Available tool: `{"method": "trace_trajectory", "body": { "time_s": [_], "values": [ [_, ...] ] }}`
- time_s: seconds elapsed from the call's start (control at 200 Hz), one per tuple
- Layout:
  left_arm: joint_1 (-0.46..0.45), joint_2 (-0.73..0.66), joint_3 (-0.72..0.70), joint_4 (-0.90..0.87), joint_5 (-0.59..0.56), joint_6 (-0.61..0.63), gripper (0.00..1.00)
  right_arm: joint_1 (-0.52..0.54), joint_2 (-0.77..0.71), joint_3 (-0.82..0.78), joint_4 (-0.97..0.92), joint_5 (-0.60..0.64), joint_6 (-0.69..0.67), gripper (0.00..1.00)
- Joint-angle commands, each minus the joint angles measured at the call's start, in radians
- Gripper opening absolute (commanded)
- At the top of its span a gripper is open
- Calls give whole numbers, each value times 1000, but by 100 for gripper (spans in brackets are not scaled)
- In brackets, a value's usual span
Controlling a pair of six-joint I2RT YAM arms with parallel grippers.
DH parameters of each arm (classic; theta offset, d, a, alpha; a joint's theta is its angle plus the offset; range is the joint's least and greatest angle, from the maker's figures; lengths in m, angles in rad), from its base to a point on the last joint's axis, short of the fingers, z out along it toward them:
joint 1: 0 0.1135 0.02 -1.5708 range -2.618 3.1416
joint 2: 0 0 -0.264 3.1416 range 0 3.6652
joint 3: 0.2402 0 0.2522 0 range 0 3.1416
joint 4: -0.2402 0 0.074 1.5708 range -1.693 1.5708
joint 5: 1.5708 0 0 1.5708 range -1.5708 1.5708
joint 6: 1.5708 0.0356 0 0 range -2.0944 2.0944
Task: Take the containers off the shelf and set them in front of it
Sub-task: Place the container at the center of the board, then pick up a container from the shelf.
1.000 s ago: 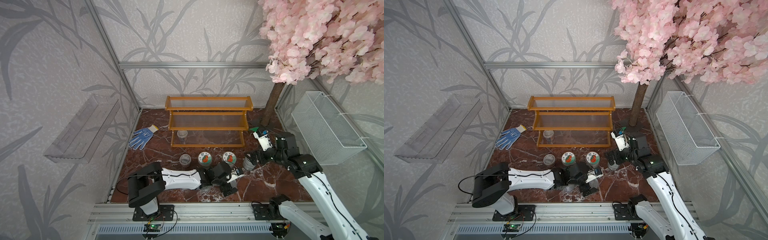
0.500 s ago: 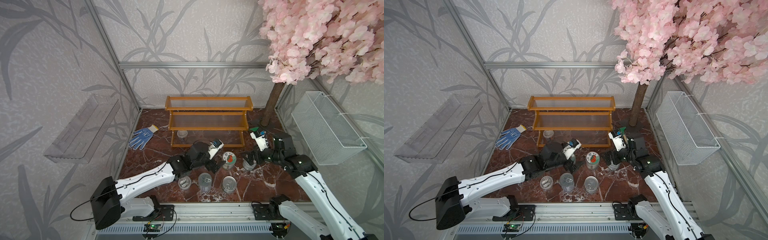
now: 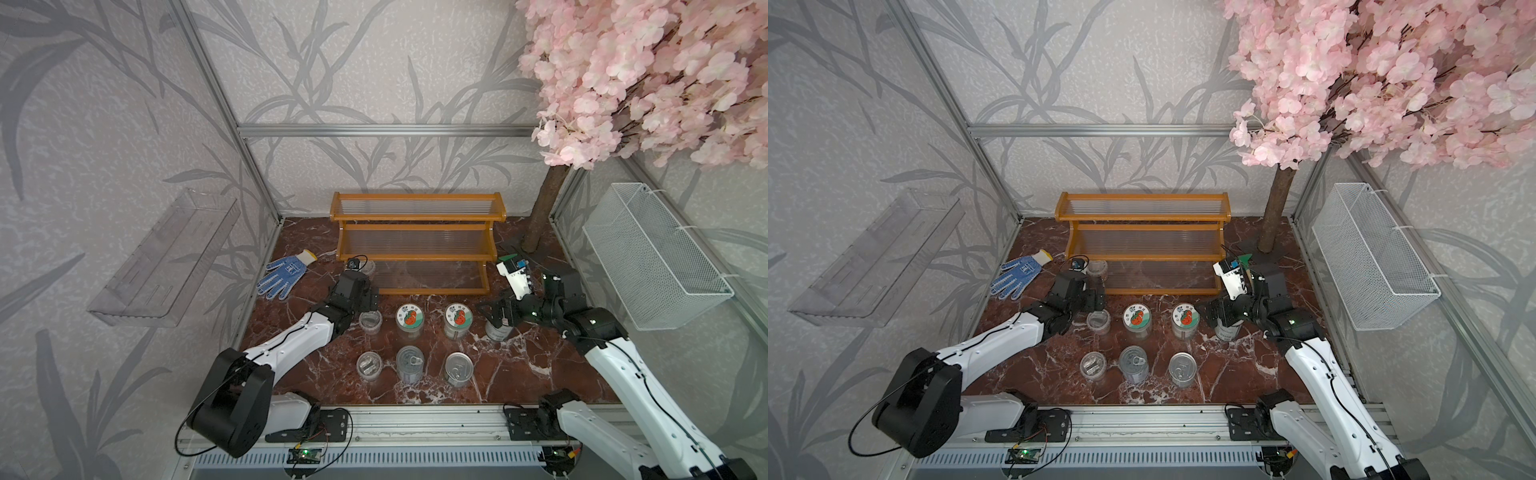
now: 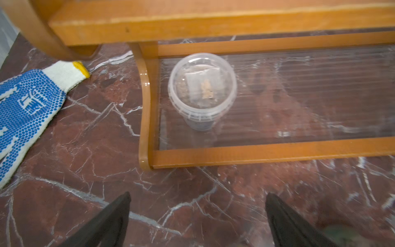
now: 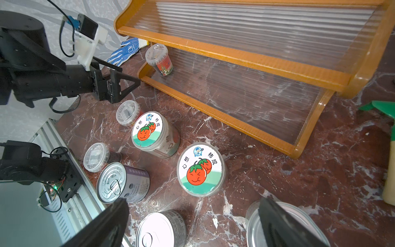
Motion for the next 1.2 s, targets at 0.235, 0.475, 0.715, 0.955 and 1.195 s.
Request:
{"method": "trace_trajectory", "body": {
  "time_s": [0.235,0.475,0.715,0.955,1.195],
  "values": [
    [40,216,135,199,57,85,100,6,28,11,32,19,-18,99],
    [68,293,201,194,98,94,100,6,20,-1,38,36,-20,99],
    [87,378,281,142,130,112,100,6,24,1,44,46,-20,99],
    [103,415,317,149,158,135,96,5,36,4,52,47,-23,99],
    [116,445,336,160,185,143,90,6,48,7,62,48,-21,99]
  ]
}}
